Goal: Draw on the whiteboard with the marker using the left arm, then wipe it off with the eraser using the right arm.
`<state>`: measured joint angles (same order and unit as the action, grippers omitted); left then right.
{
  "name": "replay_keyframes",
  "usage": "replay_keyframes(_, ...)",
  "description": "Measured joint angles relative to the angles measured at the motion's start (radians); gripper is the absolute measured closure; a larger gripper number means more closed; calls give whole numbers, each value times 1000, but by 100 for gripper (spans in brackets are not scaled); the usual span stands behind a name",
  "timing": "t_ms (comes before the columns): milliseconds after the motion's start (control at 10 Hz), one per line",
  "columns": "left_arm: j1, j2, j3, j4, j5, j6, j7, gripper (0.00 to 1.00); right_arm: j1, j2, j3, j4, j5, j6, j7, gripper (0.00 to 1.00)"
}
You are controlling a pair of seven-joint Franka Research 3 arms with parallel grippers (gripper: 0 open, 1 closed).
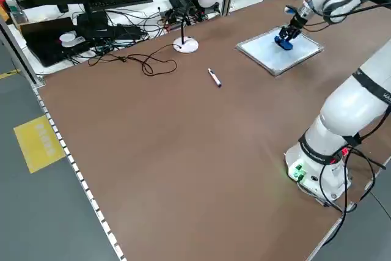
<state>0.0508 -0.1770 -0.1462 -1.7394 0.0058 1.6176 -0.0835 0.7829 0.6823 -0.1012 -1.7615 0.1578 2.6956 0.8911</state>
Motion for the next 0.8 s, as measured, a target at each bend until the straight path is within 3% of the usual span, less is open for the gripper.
replay_keyframes(800,0,0,0,0,0,-1,0,0,-228,-263,-2,9,0,-429,-436,44)
